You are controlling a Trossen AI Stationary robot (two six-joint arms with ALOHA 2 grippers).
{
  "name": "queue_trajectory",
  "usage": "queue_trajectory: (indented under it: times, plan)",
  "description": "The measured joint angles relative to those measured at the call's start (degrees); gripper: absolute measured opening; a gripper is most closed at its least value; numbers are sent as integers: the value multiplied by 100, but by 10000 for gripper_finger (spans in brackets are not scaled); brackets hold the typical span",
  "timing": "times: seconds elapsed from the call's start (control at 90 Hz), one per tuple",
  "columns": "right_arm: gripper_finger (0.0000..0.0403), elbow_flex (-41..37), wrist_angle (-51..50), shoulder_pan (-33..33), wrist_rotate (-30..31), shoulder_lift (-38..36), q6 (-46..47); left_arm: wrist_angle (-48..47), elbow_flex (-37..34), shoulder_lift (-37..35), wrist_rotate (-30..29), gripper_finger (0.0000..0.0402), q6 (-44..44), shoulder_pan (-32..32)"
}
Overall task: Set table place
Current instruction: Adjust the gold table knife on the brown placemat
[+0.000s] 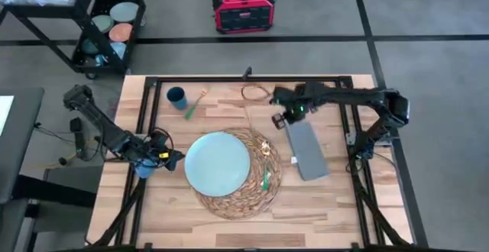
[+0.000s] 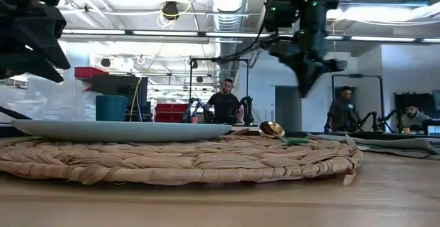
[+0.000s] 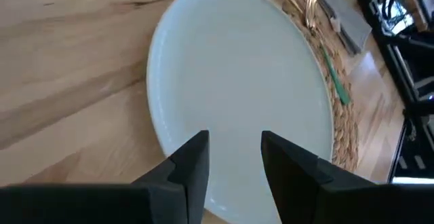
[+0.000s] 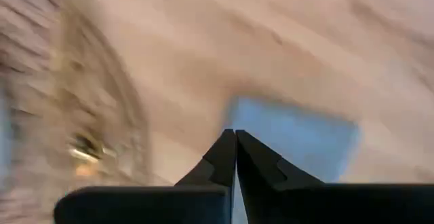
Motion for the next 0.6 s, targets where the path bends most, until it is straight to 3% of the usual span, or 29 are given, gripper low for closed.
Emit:
queue_trajectory:
  times: [0.089, 0.2, 0.344, 0.6]
  plan:
    - [0, 265, 740, -136, -495, 25, -312, 2, 0, 0, -29, 119, -31, 0]
    - [0, 472, 1682, -104, -632, 17, -333, 2, 0, 0, -31, 119, -31, 0]
    - [15, 460, 1281, 33, -670, 82, -215, 7, 0, 0, -29, 119, -29, -2]
    - [103, 465, 1419, 495, -1287, 741, 421, 2, 0, 1, -29, 119, 122, -2]
